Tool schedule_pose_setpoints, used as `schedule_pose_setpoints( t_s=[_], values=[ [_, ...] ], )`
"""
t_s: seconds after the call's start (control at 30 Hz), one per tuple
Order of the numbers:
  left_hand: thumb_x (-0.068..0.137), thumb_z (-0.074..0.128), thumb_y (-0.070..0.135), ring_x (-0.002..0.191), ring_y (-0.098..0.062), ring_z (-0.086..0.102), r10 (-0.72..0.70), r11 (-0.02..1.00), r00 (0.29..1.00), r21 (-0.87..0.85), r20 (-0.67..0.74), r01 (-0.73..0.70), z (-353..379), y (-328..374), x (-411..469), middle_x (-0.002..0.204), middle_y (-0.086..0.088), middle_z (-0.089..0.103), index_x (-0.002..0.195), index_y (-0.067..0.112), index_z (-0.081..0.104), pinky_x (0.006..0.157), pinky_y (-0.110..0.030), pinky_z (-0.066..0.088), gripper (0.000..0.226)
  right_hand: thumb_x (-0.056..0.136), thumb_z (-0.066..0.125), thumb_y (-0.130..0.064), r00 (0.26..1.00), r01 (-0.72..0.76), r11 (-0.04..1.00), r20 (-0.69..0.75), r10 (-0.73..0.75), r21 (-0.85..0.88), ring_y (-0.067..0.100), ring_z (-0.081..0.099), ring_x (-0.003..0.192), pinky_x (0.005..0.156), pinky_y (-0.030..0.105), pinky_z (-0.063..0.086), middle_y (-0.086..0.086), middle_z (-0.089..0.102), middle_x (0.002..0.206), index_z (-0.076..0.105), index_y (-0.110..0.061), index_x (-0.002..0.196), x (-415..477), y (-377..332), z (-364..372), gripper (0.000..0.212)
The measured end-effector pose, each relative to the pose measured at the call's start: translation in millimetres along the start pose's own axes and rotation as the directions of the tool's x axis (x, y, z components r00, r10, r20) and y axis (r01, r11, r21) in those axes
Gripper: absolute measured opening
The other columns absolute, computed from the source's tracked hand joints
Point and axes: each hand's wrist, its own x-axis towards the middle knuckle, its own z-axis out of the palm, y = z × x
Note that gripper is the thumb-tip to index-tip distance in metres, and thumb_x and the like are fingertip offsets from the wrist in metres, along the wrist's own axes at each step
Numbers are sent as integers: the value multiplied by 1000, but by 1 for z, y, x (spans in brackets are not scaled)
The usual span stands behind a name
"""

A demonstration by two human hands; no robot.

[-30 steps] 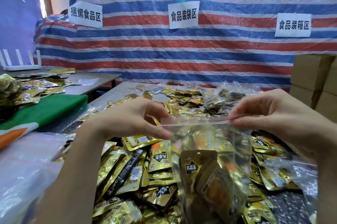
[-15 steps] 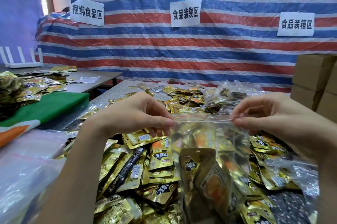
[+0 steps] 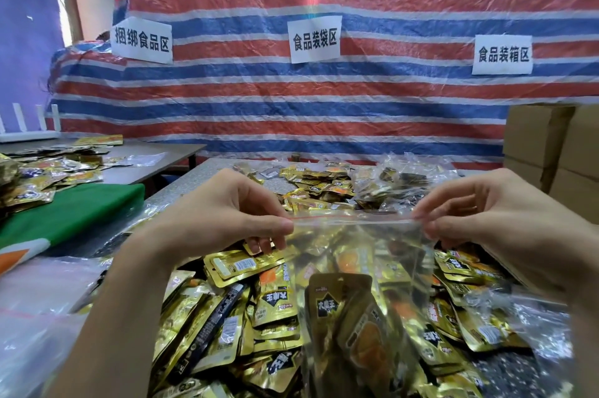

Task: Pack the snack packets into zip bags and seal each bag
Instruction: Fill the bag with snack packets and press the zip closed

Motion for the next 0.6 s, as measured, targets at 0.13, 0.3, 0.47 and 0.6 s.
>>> schedule_pose_setpoints(
  t_s=[0.13, 0.3, 0.47, 0.6],
  values=[
    [79, 73, 31, 68, -20, 65, 24, 1000, 1000, 10, -2, -24, -2, 1, -2, 78, -11, 74, 82, 10, 78, 63, -24, 54, 23, 66, 78, -13, 1000, 1, 1000, 18, -2, 19, 27, 74, 84, 80, 44, 59, 11, 78, 88, 81, -18, 83, -2, -1, -3, 17],
    [80, 74, 26, 67, -19, 66, 19, 1000, 1000, 16, 7, -19, -1, 2, -3, 77, -10, 75, 81, 13, 79, 63, -24, 55, 14, 76, 74, 8, 1000, 12, 1000, 16, -12, -18, 31, 74, 83, 78, 34, 63, 16, 76, 85, 82, -17, 81, -2, 1, -7, 27],
    [74, 78, 26, 63, -16, 65, 22, 999, 1000, 23, -17, -22, -2, 4, -4, 76, -10, 75, 80, 14, 80, 59, -20, 53, 14, 63, 76, -13, 999, -48, 999, -2, 48, 10, 28, 72, 74, 76, 43, 58, 17, 76, 81, 80, -17, 79, -2, -2, -5, 18],
    [81, 76, 19, 69, -16, 66, 73, 994, 996, 91, -60, -67, 3, 4, -1, 77, -8, 73, 79, 11, 77, 63, -23, 53, 8, 75, 77, 1, 998, -67, 994, -25, 65, -92, 31, 70, 79, 82, 48, 55, 13, 75, 81, 79, -20, 75, -3, -7, -1, 21]
  ],
)
